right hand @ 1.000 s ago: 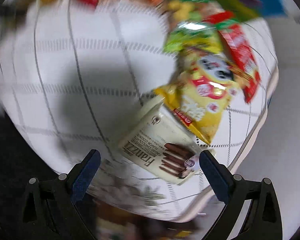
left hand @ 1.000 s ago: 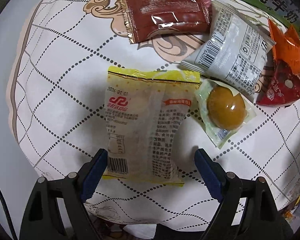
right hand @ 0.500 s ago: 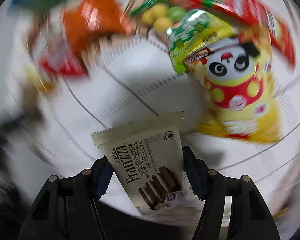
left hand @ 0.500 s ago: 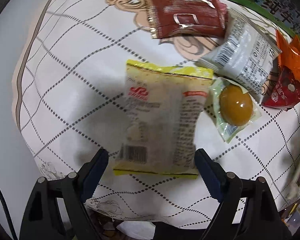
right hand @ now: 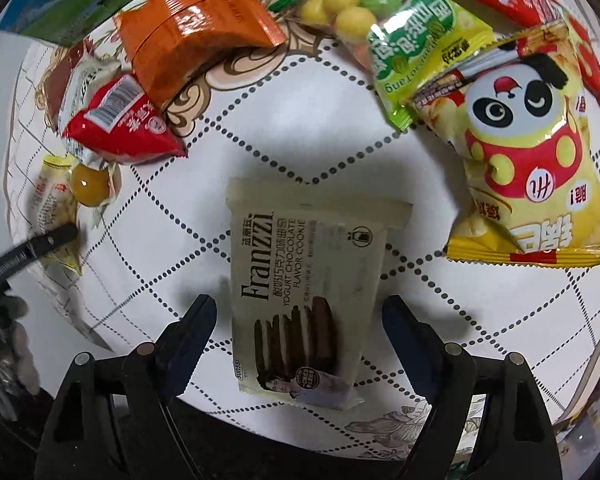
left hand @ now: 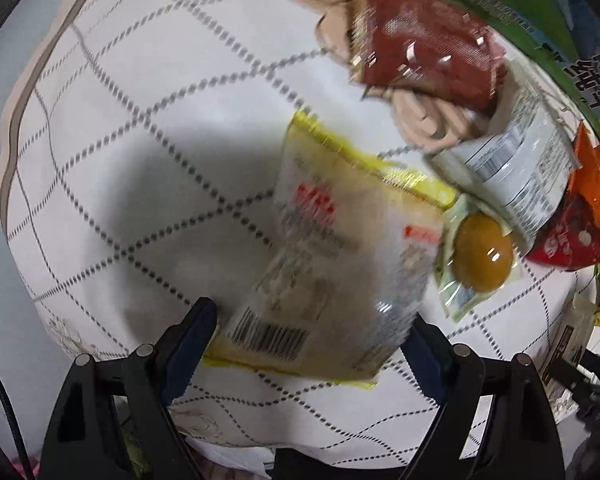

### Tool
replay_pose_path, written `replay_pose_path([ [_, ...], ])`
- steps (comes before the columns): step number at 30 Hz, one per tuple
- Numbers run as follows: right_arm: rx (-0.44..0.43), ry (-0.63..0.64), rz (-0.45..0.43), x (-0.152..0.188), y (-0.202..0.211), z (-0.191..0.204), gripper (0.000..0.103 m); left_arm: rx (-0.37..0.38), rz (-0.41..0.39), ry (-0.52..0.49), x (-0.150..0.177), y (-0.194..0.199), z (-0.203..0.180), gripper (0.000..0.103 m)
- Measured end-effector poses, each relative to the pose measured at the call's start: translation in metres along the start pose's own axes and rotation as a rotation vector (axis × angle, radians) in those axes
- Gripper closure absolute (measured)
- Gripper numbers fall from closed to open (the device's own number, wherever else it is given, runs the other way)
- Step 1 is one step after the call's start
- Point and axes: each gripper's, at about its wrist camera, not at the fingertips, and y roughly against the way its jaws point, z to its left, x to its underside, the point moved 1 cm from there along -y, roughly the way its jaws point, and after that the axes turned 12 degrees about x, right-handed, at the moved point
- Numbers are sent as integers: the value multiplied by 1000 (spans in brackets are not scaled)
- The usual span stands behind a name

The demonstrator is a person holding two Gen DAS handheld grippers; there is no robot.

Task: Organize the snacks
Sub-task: 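Grasp the Franzzi cookie pack with the right tool while the left grasps the clear bread bag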

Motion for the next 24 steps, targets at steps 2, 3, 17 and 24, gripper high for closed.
replay_pose_path([
  [2, 19, 8, -15, 5, -1, 9, 19, -14, -14, -25, -3, 2, -9, 15],
  [3, 31, 16, -22, 7, -5, 13, 23, -18, -19, -34, -5, 3, -13, 15],
  [17, 6, -41, -101, 16, -7, 48, 39, -17, -22, -65, 23, 0, -66, 57],
  [24, 37, 9, -41, 21, -21, 71, 32, -22, 14, -56, 38, -24, -78, 57],
])
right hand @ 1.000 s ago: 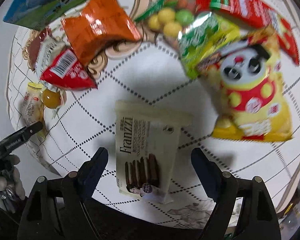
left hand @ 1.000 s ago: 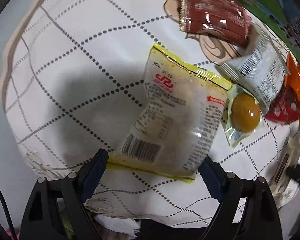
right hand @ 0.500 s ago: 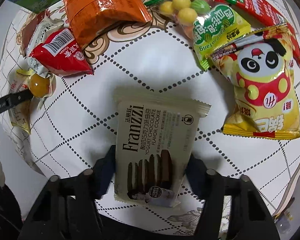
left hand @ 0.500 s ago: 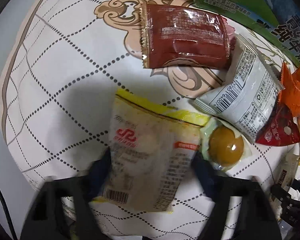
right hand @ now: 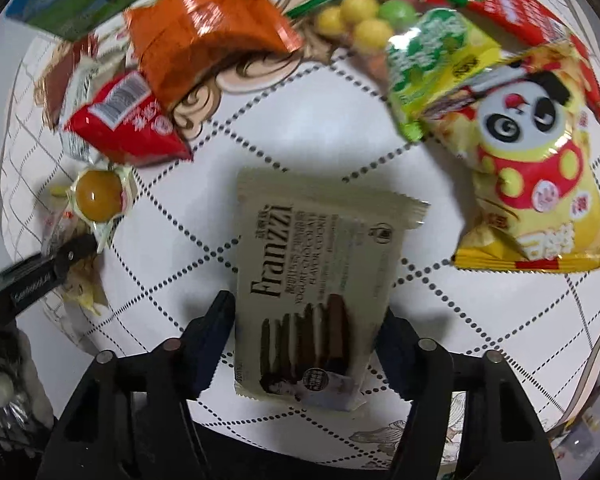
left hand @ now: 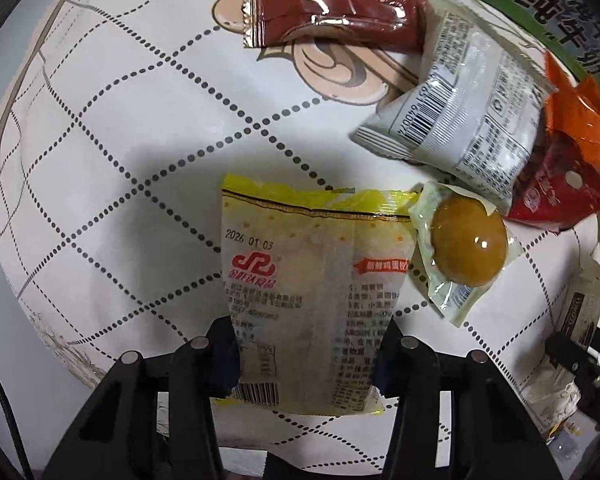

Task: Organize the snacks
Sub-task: 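Grasp the Franzzi cookie pack with the right tool while the left grasps the clear bread bag, then carry both packs into the cardboard box and open both tools to release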

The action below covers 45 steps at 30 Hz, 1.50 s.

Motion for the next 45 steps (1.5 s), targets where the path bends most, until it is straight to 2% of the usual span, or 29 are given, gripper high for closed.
replay_pose_path([
  [2, 18, 11, -4, 1, -2, 7, 34, 4, -10, -2, -2, -2, -8, 57],
  [3, 23, 11, -16, 3, -1, 10, 40, 11, -18, -5, -2, 1, -12, 59],
  [4, 15, 13, -33, 4, 2, 13, 40, 21, -21, -5, -8, 9, -12, 59],
  [8, -24, 13, -73, 9, 17, 23, 41, 70, -25, -7, 0, 32, -20, 61],
  [11, -69, 16, -104, 12, 36, 30, 41, 110, -32, -13, 8, 64, -28, 61],
  [16, -179, -4, -181, -3, 85, 30, 41, 171, -99, -56, -4, 125, -49, 61],
  [20, -260, -29, -250, -29, 133, 24, 41, 245, -181, -105, -39, 172, -79, 61],
  [23, -286, -37, -317, -56, 171, 2, 41, 279, -247, -147, -78, 207, -92, 61],
  [25, -275, -37, -371, -76, 198, -7, 45, 272, -291, -174, -102, 222, -105, 61],
  [27, -238, -42, -428, -103, 220, -22, 56, 256, -313, -191, -132, 234, -111, 61],
  [29, -206, -49, -460, -136, 237, -48, 58, 233, -326, -204, -168, 236, -117, 61],
  [30, -188, -55, -464, -153, 240, -53, 61, 221, -326, -205, -188, 225, -116, 61],
  [31, -181, -60, -465, -157, 246, -78, 61, 205, -320, -210, -203, 223, -118, 61],
  [33, -152, -39, -429, -190, 234, -88, 61, 179, -290, -208, -236, 203, -119, 61],
  [35, -166, -54, -411, -213, 218, -89, 61, 163, -243, -191, -263, 182, -118, 61],
  [38, -179, -64, -366, -234, 210, -101, 61, 135, -190, -173, -291, 153, -115, 61],
  [41, -156, -70, -341, -256, 193, -101, 61, 116, -154, -158, -312, 129, -110, 61],
  [45, -150, -90, -315, -273, 182, -105, 61, 98, -129, -141, -325, 116, -105, 61],
])
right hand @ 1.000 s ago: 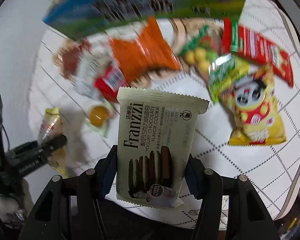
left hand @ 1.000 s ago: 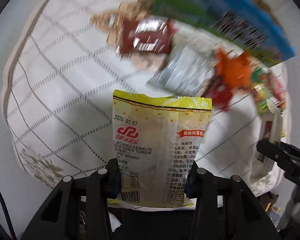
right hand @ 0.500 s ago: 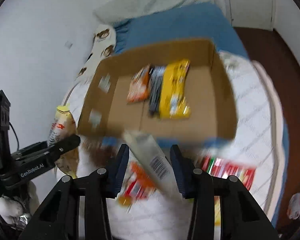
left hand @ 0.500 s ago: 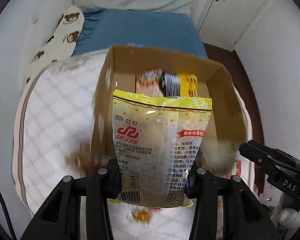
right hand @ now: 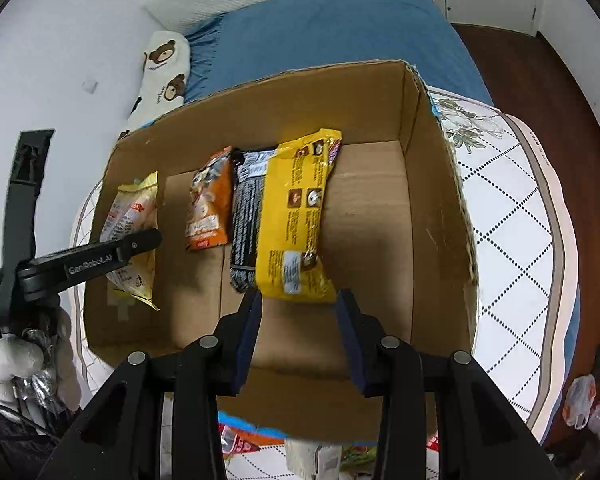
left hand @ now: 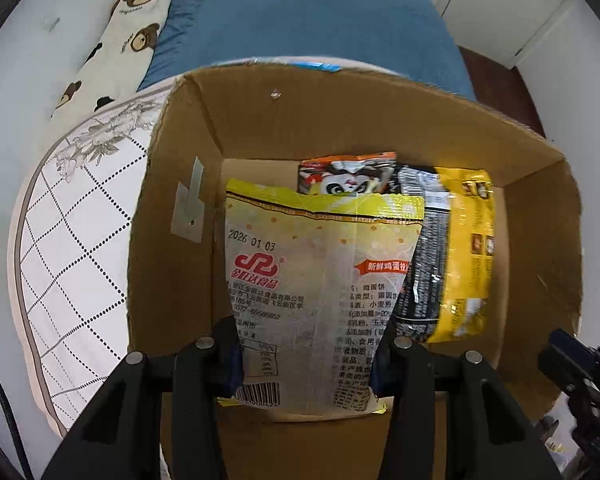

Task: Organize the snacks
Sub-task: 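Carry both packs into the cardboard box and open both tools to release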

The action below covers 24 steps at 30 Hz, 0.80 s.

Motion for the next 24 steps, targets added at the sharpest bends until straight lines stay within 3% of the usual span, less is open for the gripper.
replay_pose_path([
  [4, -25, 13, -22, 20, 21, -1, 55, 13, -13, -12, 16, 7, 2, 61],
  [6, -39, 14, -37, 47, 40, -2, 35, 21, -34, -23, 36, 16, -1, 61],
  [8, -36, 13, -48, 76, 49, -1, 27, 32, -60, -38, 56, 28, -5, 61],
  [12, -2, -22, 14, 137, 26, 1, 27, 51, -135, -50, 99, 56, -12, 61],
  [16, 43, -42, 96, 166, -22, 6, 27, 43, -197, -97, 129, 77, -21, 61],
  [20, 138, -14, 142, 183, -72, 18, 26, 4, -202, -143, 143, 74, -26, 61],
  [22, 180, 24, 95, 185, -76, 24, 32, 2, -213, -141, 143, 74, -25, 61],
  [23, 209, 55, 68, 185, -75, 28, 47, -4, -218, -138, 142, 73, -23, 61],
  [24, 229, 86, 49, 185, -74, 31, 46, -3, -219, -131, 139, 72, -22, 61],
])
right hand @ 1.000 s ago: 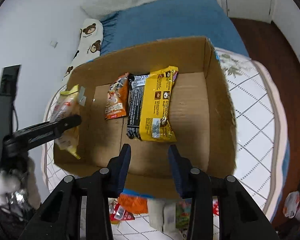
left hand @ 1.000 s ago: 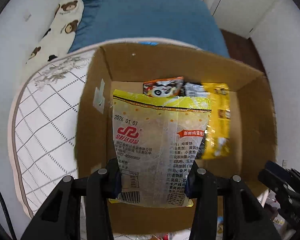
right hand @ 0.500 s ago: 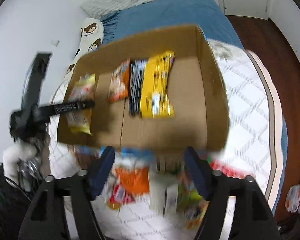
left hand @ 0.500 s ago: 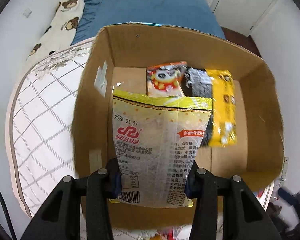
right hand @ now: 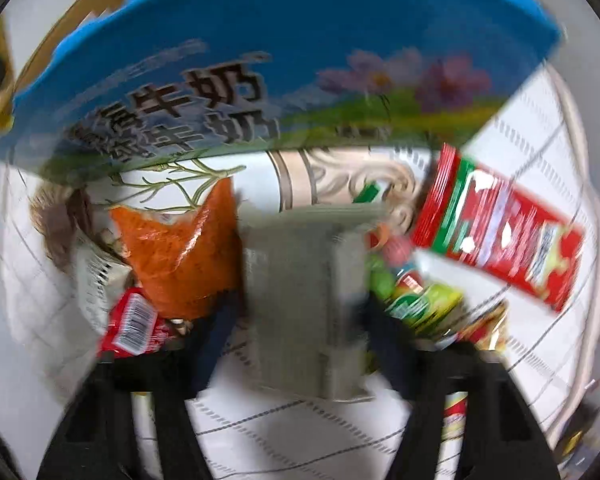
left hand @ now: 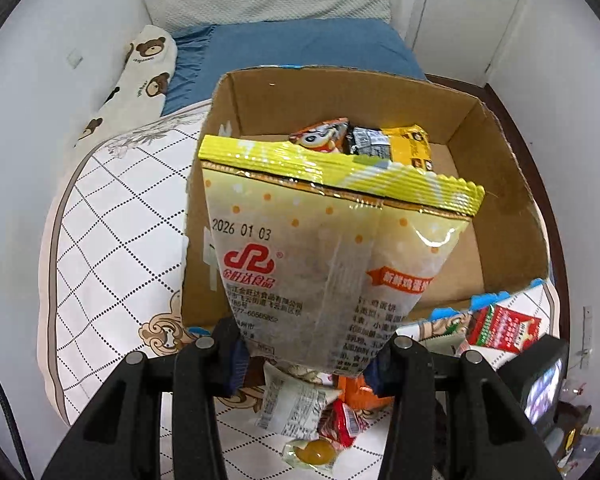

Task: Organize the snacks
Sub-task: 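Carry both packs into the cardboard box and open both tools to release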

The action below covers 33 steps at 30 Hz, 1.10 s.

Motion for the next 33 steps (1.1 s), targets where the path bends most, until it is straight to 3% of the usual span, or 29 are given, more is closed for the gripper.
replay_pose_path([
  [7, -78, -25, -27, 7, 26, -21, 47, 34, -1, 44, -10, -2, 11, 61],
  [14, -222, -54, -177, 4, 123, -53, 47, 53, -16, 50, -27, 6, 19, 63],
  [18, -244, -52, -267, -37, 169, -61, 47, 56, -33, 49, -56, 10, 21, 63],
  [20, -205, -48, -307, -68, 176, -65, 47, 46, -28, 42, -78, 6, 24, 63],
  [27, -123, -77, -242, -169, 136, -66, 47, -20, 64, 20, -137, -38, 32, 62],
  [31, -77, -85, -178, -204, 100, -66, 46, -17, 144, 45, -155, -79, 45, 62],
  [32, -68, -80, -147, -213, 88, -65, 45, -8, 171, 59, -157, -91, 50, 60],
  [33, -64, -93, -97, -222, 74, -66, 38, -1, 188, 69, -159, -100, 54, 52],
])
